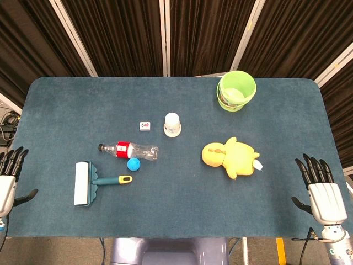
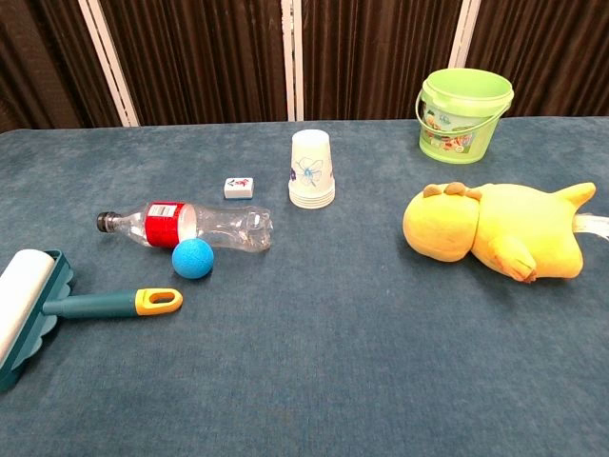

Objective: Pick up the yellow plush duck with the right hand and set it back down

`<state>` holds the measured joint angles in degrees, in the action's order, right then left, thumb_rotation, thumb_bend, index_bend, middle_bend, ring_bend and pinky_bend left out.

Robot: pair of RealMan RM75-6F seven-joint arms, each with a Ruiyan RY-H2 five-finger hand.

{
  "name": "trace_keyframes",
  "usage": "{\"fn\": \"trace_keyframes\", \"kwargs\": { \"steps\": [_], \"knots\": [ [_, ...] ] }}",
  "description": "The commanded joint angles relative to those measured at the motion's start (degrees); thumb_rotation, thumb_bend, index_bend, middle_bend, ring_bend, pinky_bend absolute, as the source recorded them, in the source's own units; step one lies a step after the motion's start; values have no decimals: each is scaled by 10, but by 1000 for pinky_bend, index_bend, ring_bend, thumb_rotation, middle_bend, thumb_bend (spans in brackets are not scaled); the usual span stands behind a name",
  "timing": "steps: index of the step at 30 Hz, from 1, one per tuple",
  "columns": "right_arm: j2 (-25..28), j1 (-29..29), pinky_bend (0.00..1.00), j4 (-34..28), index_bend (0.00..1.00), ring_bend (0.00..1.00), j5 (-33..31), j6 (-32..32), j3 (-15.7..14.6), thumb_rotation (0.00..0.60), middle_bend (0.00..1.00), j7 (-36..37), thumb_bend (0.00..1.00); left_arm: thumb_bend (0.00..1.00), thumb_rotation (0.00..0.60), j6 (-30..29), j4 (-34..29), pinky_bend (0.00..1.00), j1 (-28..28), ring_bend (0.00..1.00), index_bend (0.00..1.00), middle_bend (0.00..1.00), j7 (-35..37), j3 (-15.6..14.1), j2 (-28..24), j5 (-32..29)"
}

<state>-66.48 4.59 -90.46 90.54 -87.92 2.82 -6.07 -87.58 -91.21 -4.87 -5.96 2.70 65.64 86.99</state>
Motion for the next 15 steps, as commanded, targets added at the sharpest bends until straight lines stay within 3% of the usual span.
{"fn": "trace_keyframes", "kwargs": {
  "steps": [1,15],
  "knots": [
    [0,0,0,0,0,0,0,0,0,600,0,0,142,119,600,0,-3,0,0,0,0,0,1,-1,-2,0],
    [-2,1,0,-3,0,0,-4,7,0,600,0,-4,141,123,600,4,-6,0,-1,0,0,0,-1,-1,-3,0]
  ]
}}
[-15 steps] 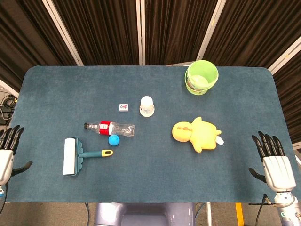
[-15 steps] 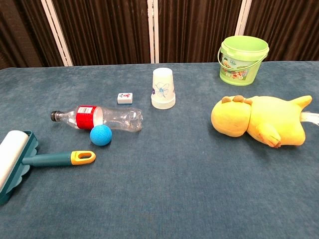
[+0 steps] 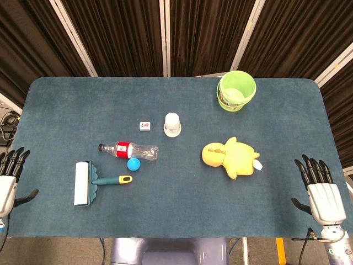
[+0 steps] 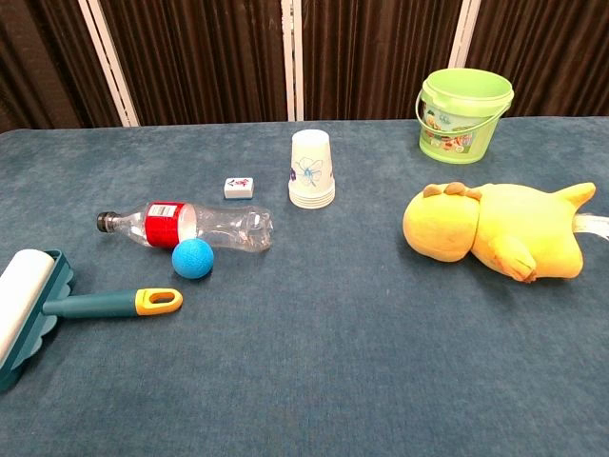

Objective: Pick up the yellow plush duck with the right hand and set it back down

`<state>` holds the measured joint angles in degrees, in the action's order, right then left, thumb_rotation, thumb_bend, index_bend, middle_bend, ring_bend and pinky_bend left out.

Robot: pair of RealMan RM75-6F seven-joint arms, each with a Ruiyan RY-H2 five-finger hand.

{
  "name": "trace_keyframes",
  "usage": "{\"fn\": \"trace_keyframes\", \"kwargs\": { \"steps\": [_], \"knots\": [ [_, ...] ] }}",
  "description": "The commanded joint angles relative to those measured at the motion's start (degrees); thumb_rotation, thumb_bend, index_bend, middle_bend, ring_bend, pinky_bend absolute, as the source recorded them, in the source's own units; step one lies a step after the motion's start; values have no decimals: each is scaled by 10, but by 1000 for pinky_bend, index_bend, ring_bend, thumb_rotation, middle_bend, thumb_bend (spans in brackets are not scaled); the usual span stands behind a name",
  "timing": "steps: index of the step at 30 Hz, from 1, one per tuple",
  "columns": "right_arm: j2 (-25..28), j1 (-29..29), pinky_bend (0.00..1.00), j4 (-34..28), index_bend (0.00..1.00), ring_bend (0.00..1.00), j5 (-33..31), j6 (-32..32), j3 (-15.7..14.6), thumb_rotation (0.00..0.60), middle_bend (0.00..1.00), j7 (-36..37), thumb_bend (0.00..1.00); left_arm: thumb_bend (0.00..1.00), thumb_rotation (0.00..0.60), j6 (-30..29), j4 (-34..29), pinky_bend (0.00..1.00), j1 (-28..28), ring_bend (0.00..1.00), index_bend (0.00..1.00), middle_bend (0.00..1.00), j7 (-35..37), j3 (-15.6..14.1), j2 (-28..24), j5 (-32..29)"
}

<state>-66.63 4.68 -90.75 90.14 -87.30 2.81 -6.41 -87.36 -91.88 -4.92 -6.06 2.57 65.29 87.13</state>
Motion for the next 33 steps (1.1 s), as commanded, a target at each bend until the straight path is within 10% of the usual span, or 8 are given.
{"fn": "trace_keyframes", "kwargs": {
  "steps": [1,8,16,21,33],
  "knots": [
    [0,0,0,-1,0,0,0,1,0,600,0,-2,141,124,600,4,1,0,-1,0,0,0,0,0,0,-2],
    [-4,-2,0,-2,0,0,-4,2,-1,600,0,-11,177,128,600,3,-3,0,-1,0,0,0,0,0,-2,-3],
    [-37,3,0,-9,0,0,-17,0,13,600,0,-41,797,128,600,-2,-7,0,2,0,0,0,7,0,-6,-1],
    [-69,18,0,-19,0,0,-31,8,30,600,0,-74,969,128,600,0,-8,0,1,0,0,0,11,-1,-8,1],
    [-223,94,0,-4,0,0,-79,65,75,600,0,-199,1000,129,600,12,-9,0,-1,0,0,0,16,-4,-10,-2]
  ]
}}
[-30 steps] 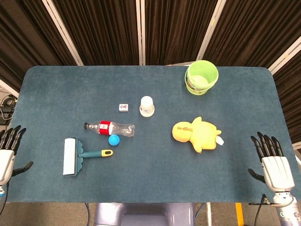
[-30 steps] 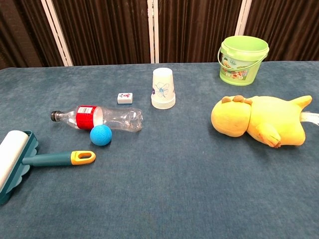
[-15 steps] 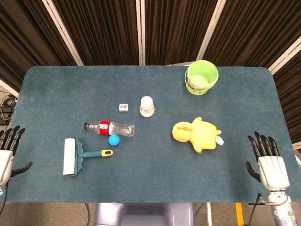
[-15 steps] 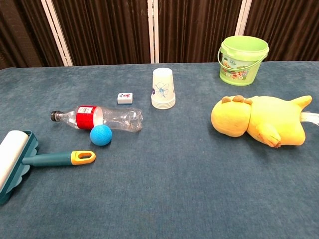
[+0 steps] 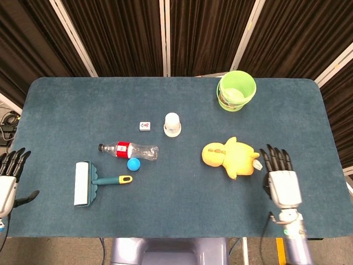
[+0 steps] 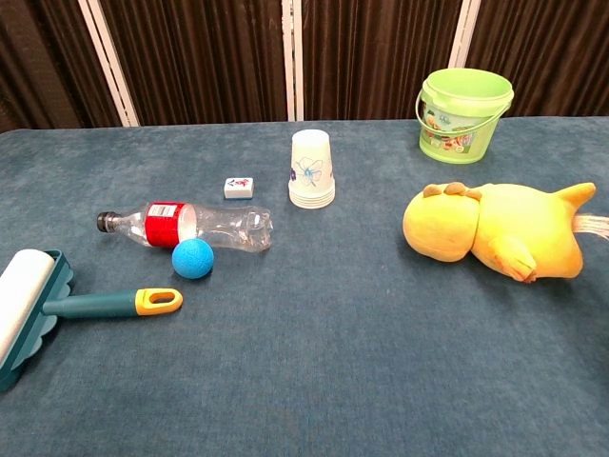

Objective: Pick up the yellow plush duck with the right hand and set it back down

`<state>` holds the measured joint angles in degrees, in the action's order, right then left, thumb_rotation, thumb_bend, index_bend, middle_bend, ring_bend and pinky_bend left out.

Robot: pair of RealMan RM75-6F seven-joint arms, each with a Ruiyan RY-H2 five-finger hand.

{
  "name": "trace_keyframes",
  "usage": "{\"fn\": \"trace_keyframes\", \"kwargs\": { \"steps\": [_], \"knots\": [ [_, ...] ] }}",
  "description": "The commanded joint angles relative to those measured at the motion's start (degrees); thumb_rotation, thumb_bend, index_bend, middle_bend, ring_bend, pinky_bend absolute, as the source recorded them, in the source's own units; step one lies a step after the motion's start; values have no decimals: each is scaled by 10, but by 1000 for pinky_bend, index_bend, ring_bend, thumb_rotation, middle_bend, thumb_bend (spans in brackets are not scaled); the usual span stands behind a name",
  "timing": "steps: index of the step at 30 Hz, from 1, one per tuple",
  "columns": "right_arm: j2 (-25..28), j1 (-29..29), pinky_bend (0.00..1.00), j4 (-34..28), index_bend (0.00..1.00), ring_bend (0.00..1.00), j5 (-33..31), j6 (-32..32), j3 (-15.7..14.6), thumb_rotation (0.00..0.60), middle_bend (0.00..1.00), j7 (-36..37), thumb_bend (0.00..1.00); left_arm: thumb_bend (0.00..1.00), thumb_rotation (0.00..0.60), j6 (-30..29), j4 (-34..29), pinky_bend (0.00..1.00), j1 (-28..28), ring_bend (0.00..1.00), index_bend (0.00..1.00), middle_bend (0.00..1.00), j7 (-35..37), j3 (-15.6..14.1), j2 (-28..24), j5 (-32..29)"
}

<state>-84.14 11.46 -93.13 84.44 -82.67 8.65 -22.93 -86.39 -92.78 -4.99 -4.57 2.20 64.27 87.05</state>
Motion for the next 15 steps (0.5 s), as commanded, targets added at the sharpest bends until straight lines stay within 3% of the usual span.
{"fn": "trace_keyframes", "kwargs": {
  "steps": [1,8,15],
  "knots": [
    [-64,34,0,30,0,0,-31,26,21,600,0,-44,1000,129,600,6,1,0,-2,0,0,0,2,0,0,-3],
    [-144,65,0,85,0,0,-78,34,50,600,0,-94,1000,128,600,20,4,0,-7,0,0,0,4,1,0,-13],
    [-182,79,0,112,0,0,-108,33,60,600,0,-136,1000,128,600,27,4,0,-9,0,0,0,1,0,0,-17]
  ]
}}
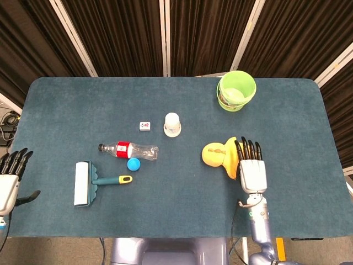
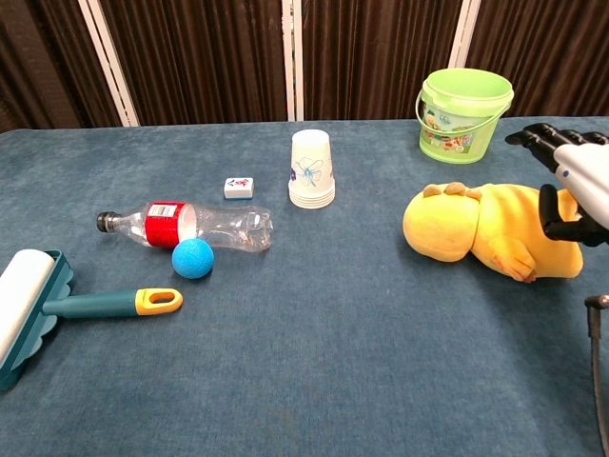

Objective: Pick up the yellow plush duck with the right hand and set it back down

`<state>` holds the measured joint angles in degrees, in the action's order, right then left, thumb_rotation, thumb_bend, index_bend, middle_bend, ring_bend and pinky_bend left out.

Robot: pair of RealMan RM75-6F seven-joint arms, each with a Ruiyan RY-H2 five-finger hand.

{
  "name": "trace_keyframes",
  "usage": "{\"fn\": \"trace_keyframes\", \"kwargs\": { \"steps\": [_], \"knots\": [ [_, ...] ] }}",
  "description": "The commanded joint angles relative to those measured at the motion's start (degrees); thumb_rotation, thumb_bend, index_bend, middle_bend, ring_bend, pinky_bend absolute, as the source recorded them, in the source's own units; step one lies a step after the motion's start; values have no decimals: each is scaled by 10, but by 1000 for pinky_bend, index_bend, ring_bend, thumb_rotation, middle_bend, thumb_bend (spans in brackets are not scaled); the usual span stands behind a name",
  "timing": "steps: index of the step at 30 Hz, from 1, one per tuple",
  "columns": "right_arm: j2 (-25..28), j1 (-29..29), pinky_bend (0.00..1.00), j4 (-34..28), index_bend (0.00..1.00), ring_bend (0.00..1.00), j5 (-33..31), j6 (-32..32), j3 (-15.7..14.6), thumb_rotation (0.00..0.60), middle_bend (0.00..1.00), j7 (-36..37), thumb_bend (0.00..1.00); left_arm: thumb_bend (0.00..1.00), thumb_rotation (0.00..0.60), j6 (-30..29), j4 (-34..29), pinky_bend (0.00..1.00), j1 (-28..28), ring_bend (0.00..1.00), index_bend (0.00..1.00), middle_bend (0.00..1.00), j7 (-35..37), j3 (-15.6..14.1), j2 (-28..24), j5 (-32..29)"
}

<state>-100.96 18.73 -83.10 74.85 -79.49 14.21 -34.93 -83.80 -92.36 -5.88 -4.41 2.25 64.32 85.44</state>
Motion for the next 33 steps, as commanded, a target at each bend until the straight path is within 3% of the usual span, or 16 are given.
{"fn": "trace_keyframes", "kwargs": {
  "steps": [1,21,33],
  "knots": [
    [-20,8,0,17,0,0,-18,1,4,600,0,-23,1000,128,600,1,0,0,-1,0,0,0,-1,0,0,-1],
    [-135,45,0,149,0,0,-45,5,6,600,0,-40,1000,129,600,11,-2,0,-5,0,0,0,-20,-10,6,6],
    [-158,48,0,210,0,0,-87,21,18,600,0,-59,1000,130,600,18,-4,0,-7,0,0,0,-24,-13,6,5]
  ]
}}
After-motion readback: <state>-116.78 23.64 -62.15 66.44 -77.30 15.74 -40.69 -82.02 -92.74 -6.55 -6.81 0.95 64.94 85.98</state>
